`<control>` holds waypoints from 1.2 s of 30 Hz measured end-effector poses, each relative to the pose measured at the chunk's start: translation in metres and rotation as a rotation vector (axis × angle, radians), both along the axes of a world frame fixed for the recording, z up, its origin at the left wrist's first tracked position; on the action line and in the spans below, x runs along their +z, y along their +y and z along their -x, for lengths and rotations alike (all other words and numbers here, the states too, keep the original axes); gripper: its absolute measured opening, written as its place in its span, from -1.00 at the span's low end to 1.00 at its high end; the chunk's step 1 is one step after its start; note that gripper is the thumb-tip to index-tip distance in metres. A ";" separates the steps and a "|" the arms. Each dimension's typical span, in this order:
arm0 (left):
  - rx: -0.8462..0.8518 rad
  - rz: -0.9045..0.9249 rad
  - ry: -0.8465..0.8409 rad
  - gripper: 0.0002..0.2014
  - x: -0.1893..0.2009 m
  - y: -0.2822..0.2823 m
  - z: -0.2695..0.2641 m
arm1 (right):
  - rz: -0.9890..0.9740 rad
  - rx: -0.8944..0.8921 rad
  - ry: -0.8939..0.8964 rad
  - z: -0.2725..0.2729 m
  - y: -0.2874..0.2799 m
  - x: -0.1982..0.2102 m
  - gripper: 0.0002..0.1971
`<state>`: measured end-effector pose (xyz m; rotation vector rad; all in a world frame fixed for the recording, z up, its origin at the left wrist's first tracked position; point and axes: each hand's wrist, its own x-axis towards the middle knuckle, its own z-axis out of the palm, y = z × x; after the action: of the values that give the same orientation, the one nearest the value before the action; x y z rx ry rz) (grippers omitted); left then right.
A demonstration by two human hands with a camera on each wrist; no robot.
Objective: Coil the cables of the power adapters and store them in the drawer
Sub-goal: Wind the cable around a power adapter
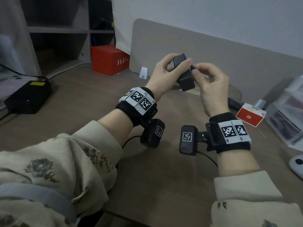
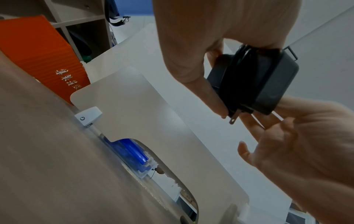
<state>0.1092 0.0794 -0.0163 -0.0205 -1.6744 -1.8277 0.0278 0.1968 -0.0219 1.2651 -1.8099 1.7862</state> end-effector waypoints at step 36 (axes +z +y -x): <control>-0.065 -0.059 0.028 -0.85 0.003 0.000 0.001 | 0.094 0.065 -0.132 -0.001 -0.005 0.005 -0.86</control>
<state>0.1085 0.0792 -0.0133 -0.0753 -1.6168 -1.9155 0.0289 0.1922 -0.0169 1.2097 -1.7476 2.0090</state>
